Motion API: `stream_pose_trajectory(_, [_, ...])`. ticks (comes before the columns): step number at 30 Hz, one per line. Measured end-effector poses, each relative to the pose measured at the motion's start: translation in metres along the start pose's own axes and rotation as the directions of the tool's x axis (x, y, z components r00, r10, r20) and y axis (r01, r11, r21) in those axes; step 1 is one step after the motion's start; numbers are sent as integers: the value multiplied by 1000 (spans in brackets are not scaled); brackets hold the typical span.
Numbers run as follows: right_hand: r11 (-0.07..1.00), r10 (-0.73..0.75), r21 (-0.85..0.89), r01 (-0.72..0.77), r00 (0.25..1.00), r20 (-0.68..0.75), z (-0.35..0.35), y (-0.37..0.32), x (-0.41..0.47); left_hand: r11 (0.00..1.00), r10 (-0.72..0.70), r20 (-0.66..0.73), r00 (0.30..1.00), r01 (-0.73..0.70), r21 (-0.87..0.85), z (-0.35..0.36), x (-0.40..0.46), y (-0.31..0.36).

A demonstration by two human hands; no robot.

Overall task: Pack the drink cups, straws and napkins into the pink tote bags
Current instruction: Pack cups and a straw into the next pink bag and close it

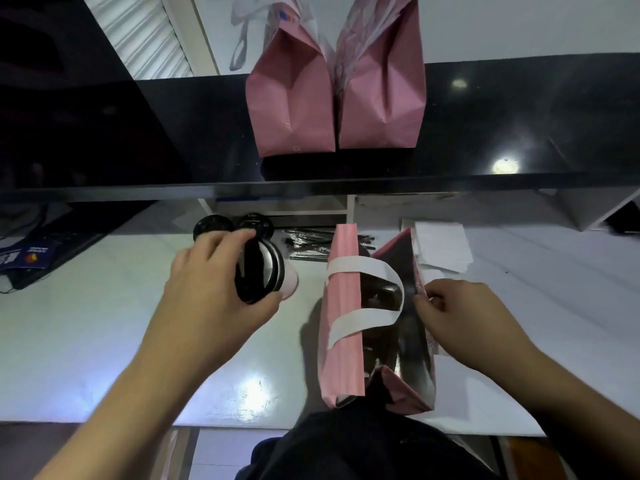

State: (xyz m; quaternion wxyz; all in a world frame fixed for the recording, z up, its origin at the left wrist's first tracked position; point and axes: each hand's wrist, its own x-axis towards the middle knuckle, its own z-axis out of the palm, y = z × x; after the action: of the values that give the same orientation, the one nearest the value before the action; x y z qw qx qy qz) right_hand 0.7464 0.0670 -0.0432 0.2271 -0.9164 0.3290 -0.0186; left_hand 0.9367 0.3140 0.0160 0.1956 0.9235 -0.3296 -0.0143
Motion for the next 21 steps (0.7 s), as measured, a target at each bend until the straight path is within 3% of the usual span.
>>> stream_pose_trajectory(3, [1000,10,21,-11,1000,28,-2,0,0,975,188,-150,971,-202,-88,-37,4,47])
stream_pose_trajectory(5, [998,24,54,-27,997,69,-3,2,-2,930,311,-147,939,-333,-159,-38,9,81])
stream_pose_trajectory(8, [995,17,101,-23,998,59,-4,8,-4,894,423,17,906,-415,-169,-11,21,116])
stream_pose_trajectory(15, [997,23,79,-26,999,39,-8,20,-1,862,458,365,810,-505,39,70,53,117])
stream_pose_trajectory(21, [999,34,42,-35,999,42,-15,23,1,798,470,438,766,-581,161,116,62,123])
